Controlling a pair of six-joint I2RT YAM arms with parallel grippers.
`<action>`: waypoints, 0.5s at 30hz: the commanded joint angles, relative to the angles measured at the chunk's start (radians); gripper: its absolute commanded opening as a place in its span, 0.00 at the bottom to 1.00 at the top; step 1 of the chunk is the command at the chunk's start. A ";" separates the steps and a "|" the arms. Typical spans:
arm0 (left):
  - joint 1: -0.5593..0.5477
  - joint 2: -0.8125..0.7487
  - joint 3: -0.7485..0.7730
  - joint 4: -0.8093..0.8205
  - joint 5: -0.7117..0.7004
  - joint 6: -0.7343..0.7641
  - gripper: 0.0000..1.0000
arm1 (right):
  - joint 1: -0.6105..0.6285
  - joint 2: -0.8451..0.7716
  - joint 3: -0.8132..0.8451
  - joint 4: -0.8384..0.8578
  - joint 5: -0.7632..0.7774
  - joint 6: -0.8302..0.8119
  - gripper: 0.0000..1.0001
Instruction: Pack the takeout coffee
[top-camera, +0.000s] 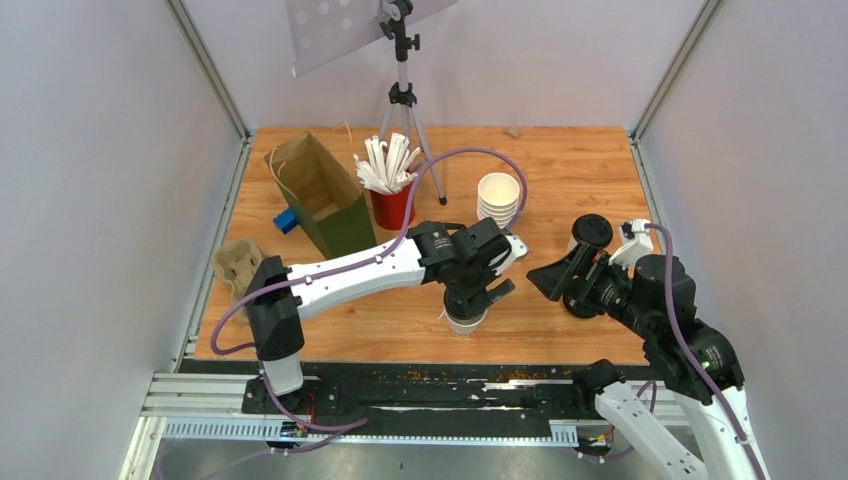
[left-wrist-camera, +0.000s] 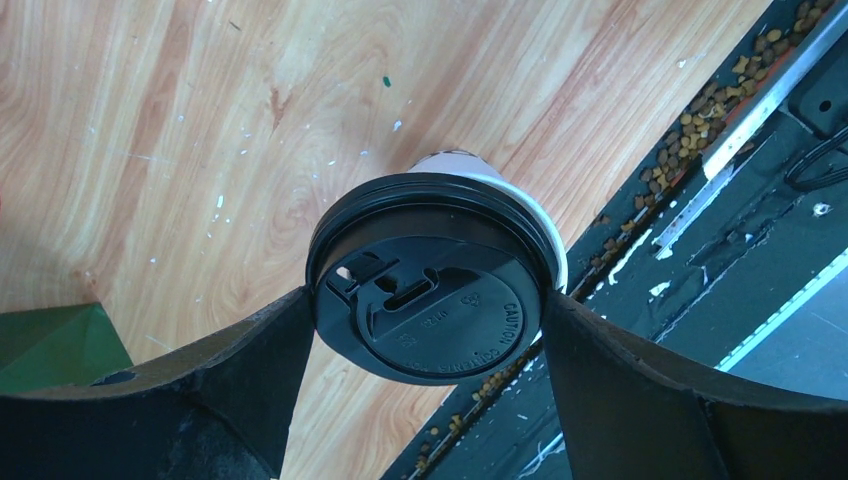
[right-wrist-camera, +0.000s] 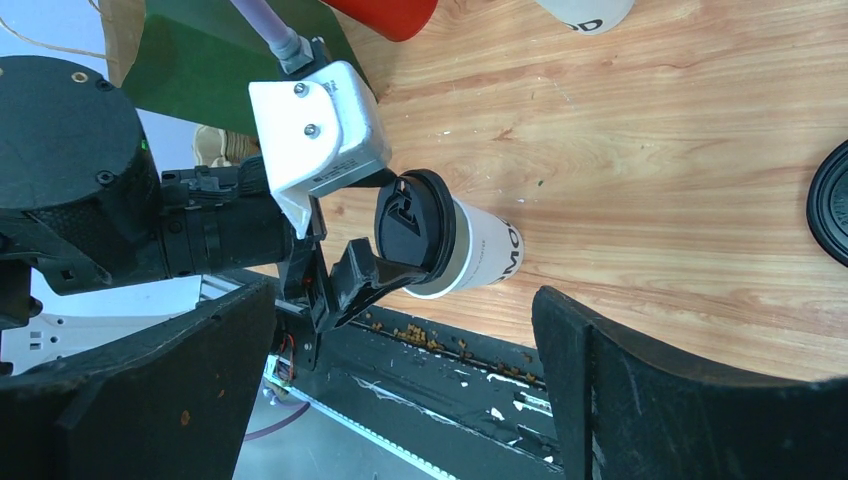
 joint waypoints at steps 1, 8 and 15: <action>-0.009 0.021 0.051 -0.038 0.019 -0.008 0.89 | 0.006 -0.018 0.025 0.006 0.020 -0.028 1.00; -0.013 0.051 0.074 -0.065 0.021 -0.012 0.90 | 0.006 -0.020 0.031 -0.002 0.031 -0.041 1.00; -0.018 0.067 0.089 -0.071 0.025 -0.014 0.92 | 0.006 -0.023 0.030 -0.010 0.039 -0.049 1.00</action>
